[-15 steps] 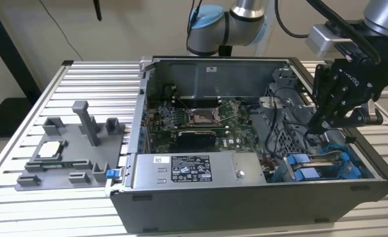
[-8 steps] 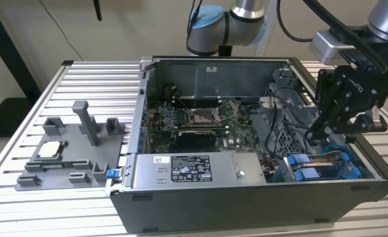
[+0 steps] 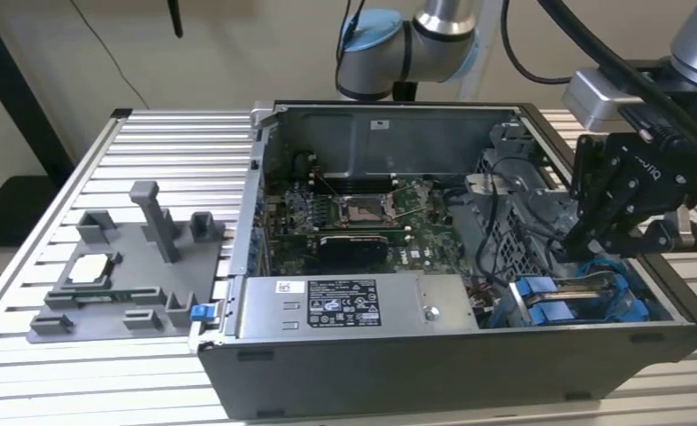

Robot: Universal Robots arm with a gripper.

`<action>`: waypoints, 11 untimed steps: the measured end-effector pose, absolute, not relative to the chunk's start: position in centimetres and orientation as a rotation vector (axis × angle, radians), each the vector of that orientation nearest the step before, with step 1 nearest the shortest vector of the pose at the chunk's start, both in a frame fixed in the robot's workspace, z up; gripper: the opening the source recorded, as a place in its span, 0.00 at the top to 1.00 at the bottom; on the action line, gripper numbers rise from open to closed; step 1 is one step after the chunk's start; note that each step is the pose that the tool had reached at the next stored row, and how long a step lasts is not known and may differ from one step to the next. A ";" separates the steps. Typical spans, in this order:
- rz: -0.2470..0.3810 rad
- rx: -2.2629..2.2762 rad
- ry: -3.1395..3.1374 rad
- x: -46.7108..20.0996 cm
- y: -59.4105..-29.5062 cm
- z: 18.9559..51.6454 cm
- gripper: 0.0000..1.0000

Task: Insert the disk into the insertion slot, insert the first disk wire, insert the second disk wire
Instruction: 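Insert the first disk wire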

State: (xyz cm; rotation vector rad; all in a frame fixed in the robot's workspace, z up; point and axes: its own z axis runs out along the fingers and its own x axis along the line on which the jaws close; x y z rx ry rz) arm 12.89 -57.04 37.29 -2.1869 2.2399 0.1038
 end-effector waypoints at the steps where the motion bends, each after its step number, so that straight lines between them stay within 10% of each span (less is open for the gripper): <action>1: 0.104 -2.187 2.240 12.9 -57.1 37.2 1.00; 11: 0.102 -2.188 2.241 13.0 -57.8 36.6 1.00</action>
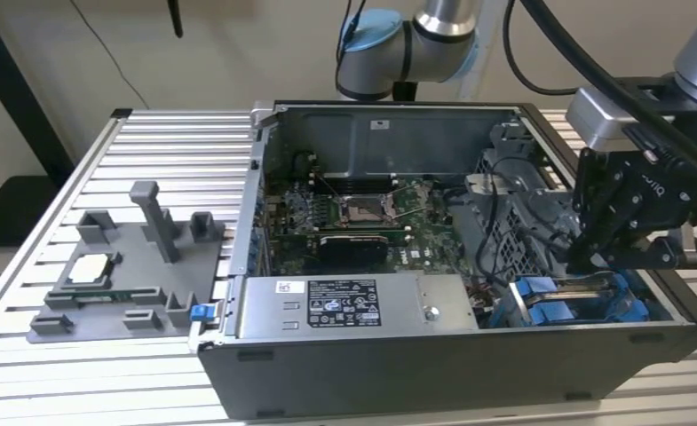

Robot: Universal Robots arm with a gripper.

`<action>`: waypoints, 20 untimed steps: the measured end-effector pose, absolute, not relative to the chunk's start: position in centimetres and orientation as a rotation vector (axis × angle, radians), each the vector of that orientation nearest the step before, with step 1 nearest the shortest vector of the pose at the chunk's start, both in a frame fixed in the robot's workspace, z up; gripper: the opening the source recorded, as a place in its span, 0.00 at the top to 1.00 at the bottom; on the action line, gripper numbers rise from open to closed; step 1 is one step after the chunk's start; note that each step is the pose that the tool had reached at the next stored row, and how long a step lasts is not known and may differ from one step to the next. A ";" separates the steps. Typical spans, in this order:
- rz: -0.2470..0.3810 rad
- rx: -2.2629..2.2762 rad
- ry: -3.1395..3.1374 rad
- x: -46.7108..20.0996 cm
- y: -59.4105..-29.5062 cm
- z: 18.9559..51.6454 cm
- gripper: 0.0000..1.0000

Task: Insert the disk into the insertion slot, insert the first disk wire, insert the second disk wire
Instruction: 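Insert the first disk wire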

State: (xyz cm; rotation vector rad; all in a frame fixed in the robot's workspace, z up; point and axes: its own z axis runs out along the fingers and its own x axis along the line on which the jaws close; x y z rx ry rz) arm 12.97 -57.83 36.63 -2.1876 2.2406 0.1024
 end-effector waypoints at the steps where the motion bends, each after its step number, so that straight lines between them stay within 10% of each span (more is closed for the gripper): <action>1: 0.102 -2.188 2.241 13.0 -57.9 36.6 1.00; 20: 0.097 -2.190 2.243 14.2 -58.1 35.5 1.00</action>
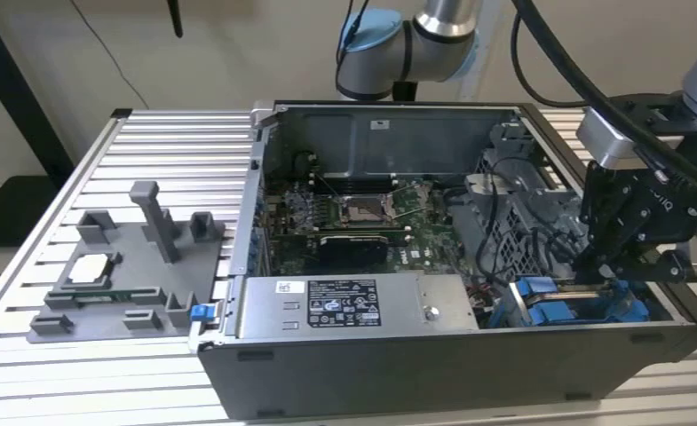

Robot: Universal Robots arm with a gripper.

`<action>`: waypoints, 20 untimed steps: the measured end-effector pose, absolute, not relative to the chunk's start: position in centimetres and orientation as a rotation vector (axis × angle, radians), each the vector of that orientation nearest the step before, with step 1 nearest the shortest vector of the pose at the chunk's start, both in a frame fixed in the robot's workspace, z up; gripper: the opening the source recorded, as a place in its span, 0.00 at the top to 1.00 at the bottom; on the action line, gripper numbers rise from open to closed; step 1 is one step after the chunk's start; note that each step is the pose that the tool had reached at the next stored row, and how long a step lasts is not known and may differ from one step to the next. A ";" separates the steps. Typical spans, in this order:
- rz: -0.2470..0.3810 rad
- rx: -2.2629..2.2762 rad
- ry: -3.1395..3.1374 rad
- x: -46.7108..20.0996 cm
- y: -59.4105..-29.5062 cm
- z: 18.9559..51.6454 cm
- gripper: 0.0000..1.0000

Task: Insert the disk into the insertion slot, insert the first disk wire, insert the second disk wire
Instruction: 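Insert the first disk wire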

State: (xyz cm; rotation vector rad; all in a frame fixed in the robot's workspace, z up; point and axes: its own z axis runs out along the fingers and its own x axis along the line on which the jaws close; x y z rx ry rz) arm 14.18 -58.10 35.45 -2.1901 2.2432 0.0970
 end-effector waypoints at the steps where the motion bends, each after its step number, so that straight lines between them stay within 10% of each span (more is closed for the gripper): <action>1: 0.097 -2.190 2.243 14.5 -58.1 35.4 1.00; 20: 0.097 -2.193 2.241 16.3 -58.1 35.1 1.00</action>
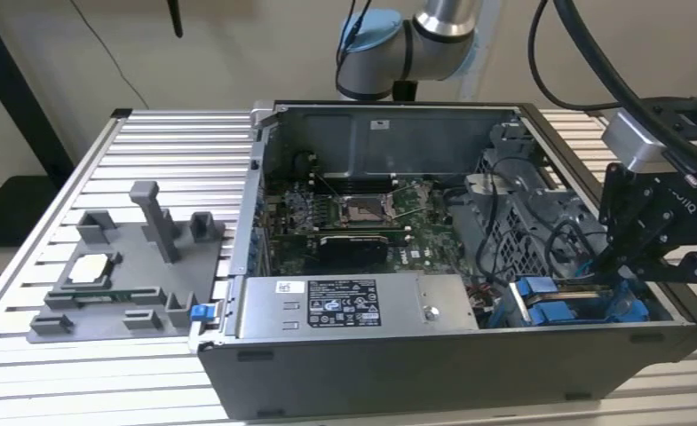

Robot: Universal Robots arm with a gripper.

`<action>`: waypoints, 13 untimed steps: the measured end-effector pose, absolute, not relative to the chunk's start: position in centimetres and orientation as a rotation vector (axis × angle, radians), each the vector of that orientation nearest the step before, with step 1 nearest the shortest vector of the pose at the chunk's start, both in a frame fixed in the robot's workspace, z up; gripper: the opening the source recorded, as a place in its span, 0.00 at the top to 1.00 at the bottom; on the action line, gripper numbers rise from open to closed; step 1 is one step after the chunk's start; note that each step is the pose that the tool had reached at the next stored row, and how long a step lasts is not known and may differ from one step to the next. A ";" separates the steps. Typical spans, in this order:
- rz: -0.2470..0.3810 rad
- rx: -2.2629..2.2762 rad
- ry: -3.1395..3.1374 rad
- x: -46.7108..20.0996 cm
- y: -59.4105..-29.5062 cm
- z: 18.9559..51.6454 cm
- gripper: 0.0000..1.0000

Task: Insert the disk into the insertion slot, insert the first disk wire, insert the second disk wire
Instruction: 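Insert the first disk wire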

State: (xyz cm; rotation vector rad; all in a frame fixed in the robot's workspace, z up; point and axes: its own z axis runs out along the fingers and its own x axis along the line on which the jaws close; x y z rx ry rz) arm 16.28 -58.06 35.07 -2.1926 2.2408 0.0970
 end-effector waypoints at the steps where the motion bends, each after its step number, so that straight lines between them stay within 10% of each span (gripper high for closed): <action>1: 0.097 -2.193 2.241 16.3 -58.1 35.1 1.00; 13: 0.092 -2.191 2.239 16.6 -57.3 34.7 1.00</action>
